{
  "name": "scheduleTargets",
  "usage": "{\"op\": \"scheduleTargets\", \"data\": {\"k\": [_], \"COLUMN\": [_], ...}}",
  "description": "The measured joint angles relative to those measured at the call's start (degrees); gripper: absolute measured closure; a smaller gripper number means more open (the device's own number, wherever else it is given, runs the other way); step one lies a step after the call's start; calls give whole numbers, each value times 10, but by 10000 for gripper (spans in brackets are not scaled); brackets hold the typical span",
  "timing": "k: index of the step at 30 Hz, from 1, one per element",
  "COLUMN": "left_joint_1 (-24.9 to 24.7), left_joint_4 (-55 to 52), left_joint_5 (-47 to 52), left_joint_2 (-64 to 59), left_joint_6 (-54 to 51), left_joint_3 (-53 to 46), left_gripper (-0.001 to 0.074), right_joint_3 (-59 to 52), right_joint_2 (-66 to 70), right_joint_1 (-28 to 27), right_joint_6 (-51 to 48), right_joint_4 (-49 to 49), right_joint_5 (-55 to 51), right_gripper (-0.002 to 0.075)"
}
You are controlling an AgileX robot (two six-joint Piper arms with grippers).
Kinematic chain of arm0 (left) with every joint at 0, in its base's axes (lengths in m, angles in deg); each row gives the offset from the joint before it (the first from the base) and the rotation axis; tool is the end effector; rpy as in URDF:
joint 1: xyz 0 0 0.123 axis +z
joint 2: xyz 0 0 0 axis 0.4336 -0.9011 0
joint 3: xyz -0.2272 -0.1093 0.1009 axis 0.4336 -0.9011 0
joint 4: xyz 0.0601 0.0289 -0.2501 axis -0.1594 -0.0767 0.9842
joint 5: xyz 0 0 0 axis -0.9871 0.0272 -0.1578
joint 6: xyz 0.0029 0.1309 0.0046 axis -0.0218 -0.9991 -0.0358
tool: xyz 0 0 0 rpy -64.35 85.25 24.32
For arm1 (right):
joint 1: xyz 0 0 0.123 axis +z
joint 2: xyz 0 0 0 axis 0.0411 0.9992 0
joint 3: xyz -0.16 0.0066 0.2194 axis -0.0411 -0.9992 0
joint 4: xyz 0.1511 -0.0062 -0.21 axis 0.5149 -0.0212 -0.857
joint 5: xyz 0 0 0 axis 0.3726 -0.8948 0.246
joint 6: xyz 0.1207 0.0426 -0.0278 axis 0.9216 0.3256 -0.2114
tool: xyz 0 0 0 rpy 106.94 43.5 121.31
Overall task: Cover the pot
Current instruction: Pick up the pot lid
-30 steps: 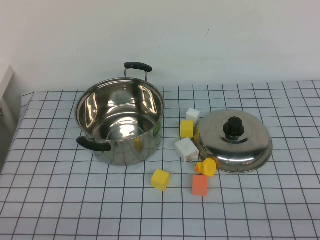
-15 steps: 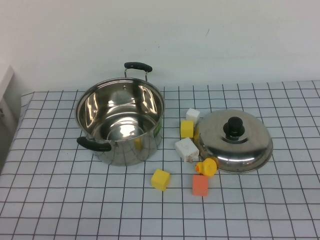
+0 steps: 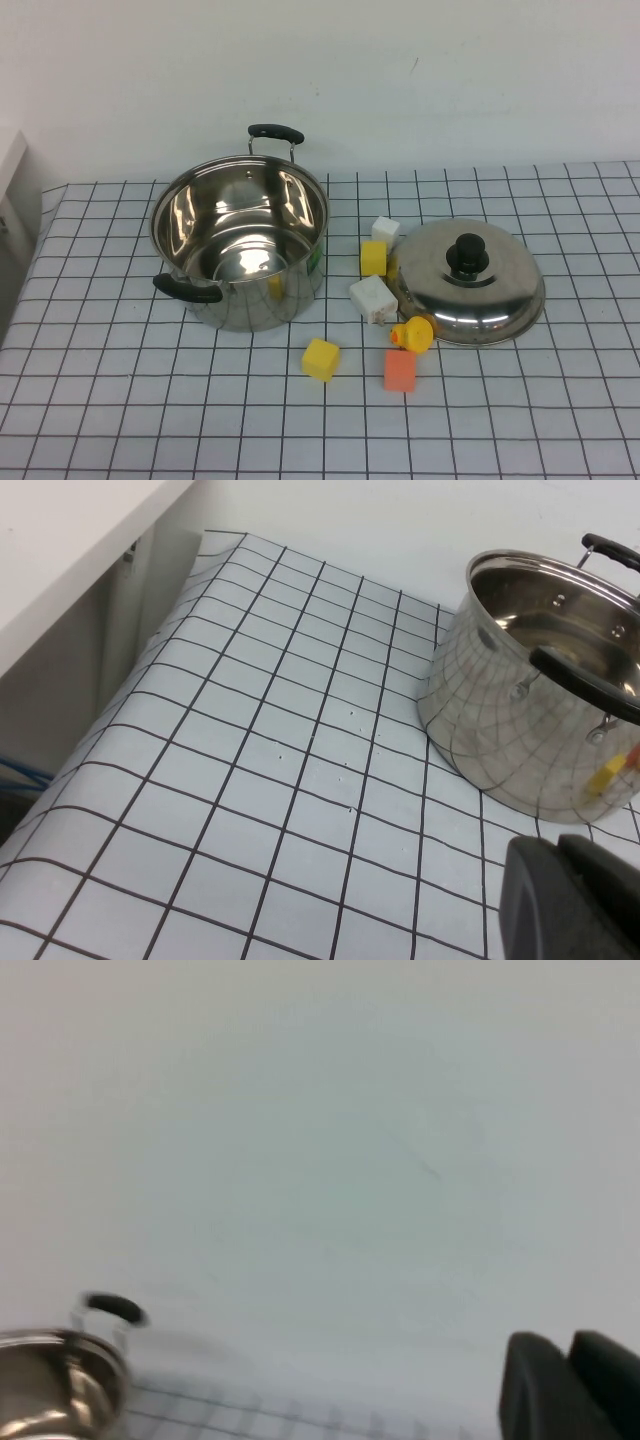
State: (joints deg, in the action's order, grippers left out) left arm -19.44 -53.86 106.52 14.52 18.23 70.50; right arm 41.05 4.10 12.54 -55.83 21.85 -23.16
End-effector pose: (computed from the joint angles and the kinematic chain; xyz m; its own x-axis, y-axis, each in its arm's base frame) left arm 0.1128 0.0054 0.1712 -0.1953 -0.4004 -0.8953 -0.1422 0.9148 -0.3781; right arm 0.2286 0.0479 0.2858 0.0800 -0.0210 -0.9966 -0.2246 0.9737 -0.0385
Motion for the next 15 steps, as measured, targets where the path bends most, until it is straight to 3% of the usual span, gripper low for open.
{"op": "scheduleTargets", "data": {"k": [3,6,9,15], "left_joint_1": [0,0,0,0], "left_joint_4": [0,0,0,0], "left_joint_5": [0,0,0,0], "left_joint_2": [0,0,0,0], "left_joint_6": [0,0,0,0], "left_joint_3": [0,0,0,0], "left_gripper": [738,738,738,738], "right_joint_3": [6,27,70,168], "right_joint_2": [136,275,408,585], "right_joint_1": [59,93,100,100], "right_joint_6": [-53,-78,-45,39], "right_joint_4": [30,44,45,63], "right_joint_5": [179,324,371,381], "right_gripper": [552,334,179,121]}}
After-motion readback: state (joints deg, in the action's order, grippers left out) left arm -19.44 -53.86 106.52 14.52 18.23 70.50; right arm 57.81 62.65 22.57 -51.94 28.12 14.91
